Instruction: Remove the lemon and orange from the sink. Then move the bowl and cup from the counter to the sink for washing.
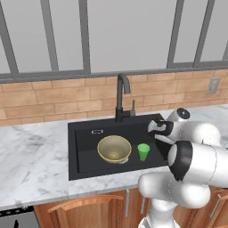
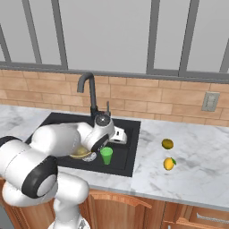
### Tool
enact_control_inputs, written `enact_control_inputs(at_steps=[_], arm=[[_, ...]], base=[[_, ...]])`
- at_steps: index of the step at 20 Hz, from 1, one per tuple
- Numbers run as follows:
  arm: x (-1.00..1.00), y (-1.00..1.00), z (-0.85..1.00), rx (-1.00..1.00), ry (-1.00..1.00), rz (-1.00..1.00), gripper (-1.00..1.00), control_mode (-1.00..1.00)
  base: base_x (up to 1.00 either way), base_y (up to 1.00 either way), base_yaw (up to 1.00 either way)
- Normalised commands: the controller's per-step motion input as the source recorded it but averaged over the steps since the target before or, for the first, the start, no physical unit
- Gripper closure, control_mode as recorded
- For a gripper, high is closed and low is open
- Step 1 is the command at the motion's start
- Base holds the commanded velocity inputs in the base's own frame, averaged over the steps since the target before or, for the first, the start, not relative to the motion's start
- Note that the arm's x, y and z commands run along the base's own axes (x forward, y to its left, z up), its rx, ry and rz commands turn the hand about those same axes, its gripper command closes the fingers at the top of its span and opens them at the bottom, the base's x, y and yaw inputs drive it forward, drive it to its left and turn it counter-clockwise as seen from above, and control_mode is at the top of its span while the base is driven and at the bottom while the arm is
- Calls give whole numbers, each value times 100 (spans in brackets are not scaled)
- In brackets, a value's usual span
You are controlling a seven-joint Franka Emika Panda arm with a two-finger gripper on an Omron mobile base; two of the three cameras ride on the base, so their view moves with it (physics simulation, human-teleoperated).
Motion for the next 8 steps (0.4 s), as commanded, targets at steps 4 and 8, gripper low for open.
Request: enact_control_inputs(at_steps=[4, 8], arm=[[-23, -14, 33, -7, 0, 0, -100, -100], [-24, -16, 31, -7, 0, 0, -100, -100]], base=[[0, 0, 0], [0, 0, 0]])
